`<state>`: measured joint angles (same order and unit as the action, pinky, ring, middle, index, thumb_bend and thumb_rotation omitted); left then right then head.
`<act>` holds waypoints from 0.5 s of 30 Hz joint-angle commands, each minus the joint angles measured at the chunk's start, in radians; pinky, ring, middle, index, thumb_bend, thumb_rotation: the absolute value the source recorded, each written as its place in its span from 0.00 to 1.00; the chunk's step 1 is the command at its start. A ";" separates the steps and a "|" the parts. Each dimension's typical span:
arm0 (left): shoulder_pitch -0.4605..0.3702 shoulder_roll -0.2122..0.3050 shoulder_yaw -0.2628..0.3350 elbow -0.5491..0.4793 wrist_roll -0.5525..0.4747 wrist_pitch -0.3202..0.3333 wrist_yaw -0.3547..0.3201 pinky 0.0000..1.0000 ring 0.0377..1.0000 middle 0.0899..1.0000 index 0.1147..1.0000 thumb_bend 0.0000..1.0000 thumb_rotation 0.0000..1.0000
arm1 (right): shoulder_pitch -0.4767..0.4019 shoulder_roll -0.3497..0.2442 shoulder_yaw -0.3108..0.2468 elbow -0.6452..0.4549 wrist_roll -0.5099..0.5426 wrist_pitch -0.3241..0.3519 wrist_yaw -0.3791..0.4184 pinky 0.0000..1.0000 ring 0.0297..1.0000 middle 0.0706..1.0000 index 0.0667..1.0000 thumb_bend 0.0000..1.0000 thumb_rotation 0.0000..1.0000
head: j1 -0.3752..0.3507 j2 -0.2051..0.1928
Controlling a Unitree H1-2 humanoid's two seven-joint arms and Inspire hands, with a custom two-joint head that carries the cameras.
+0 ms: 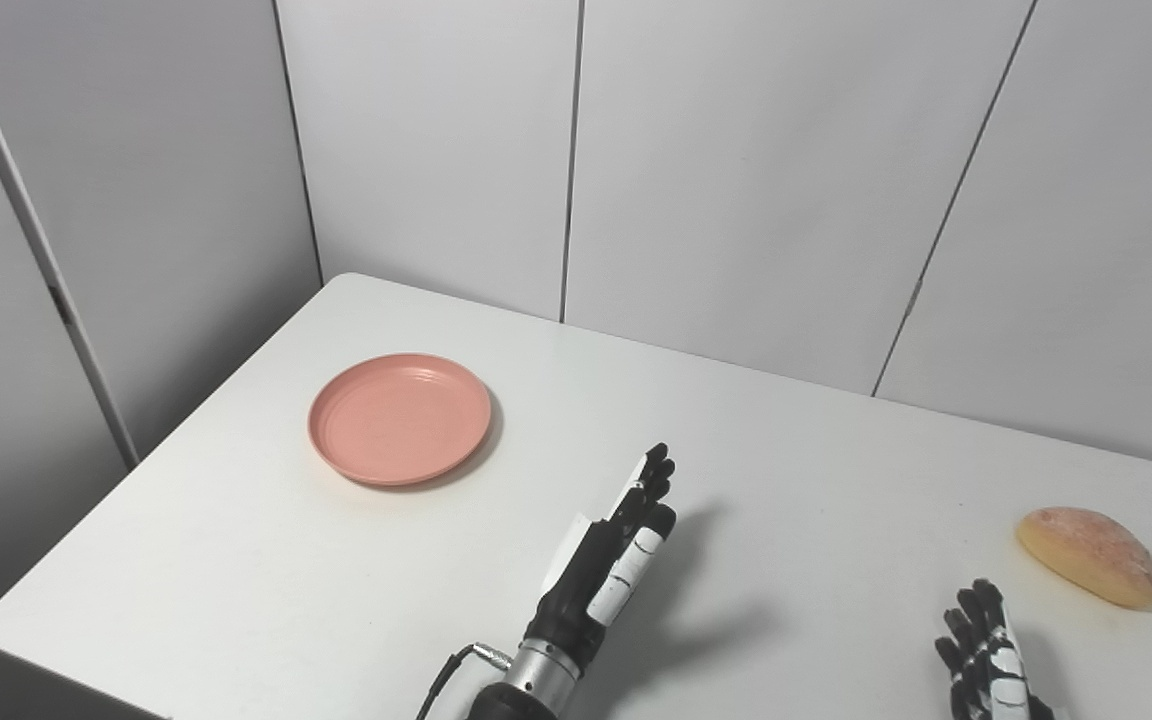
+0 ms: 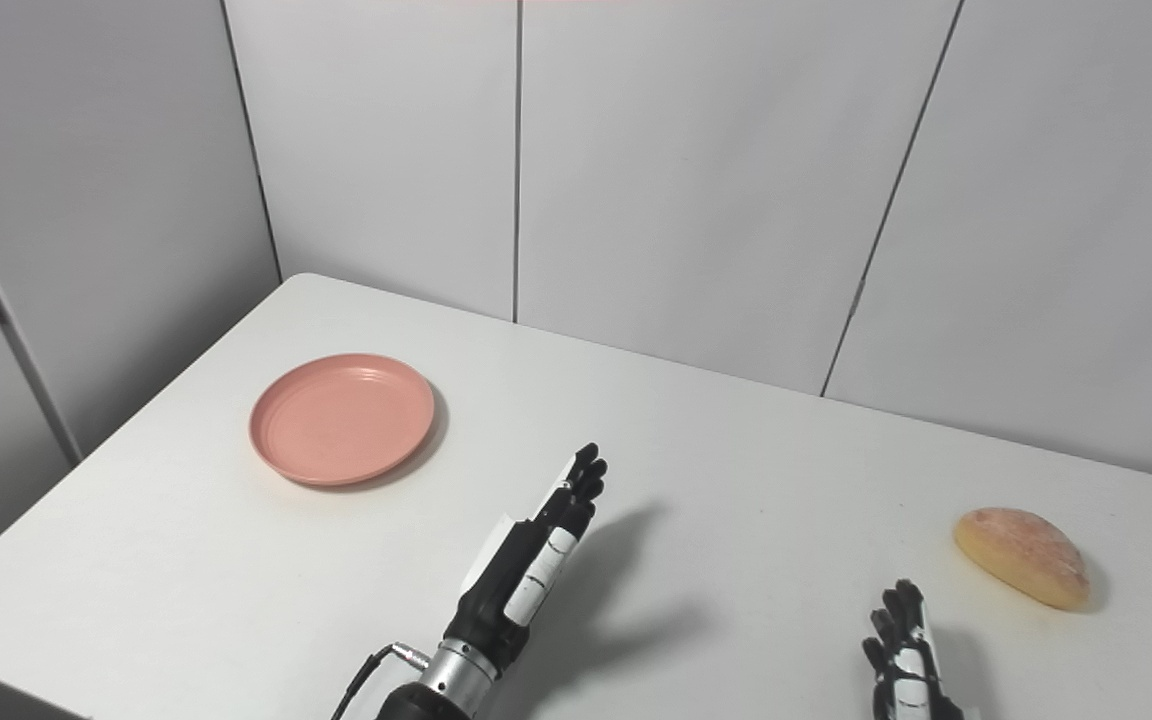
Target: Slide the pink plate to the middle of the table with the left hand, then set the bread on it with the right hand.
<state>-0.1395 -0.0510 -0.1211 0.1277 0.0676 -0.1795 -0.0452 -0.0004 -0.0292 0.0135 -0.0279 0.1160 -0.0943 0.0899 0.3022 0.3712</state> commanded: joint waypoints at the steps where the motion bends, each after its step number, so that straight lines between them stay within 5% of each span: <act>1: 0.044 -0.008 0.008 0.059 -0.004 -0.031 0.016 1.00 1.00 1.00 1.00 0.78 1.00 | 0.001 -0.010 -0.008 -0.014 0.002 -0.022 0.005 1.00 1.00 1.00 1.00 0.56 1.00 | 0.001 -0.002; 15: 0.008 0.005 0.073 -0.047 -0.081 0.011 0.002 1.00 1.00 1.00 1.00 0.77 1.00 | -0.002 -0.009 -0.008 -0.010 0.016 -0.033 0.018 1.00 1.00 1.00 1.00 0.54 0.98 | -0.005 -0.015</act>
<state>-0.1370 -0.0639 -0.0538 0.0889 -0.0021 -0.1690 -0.0310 -0.0014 -0.0289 0.0146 -0.0327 0.1215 -0.0944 0.0988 0.2976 0.3574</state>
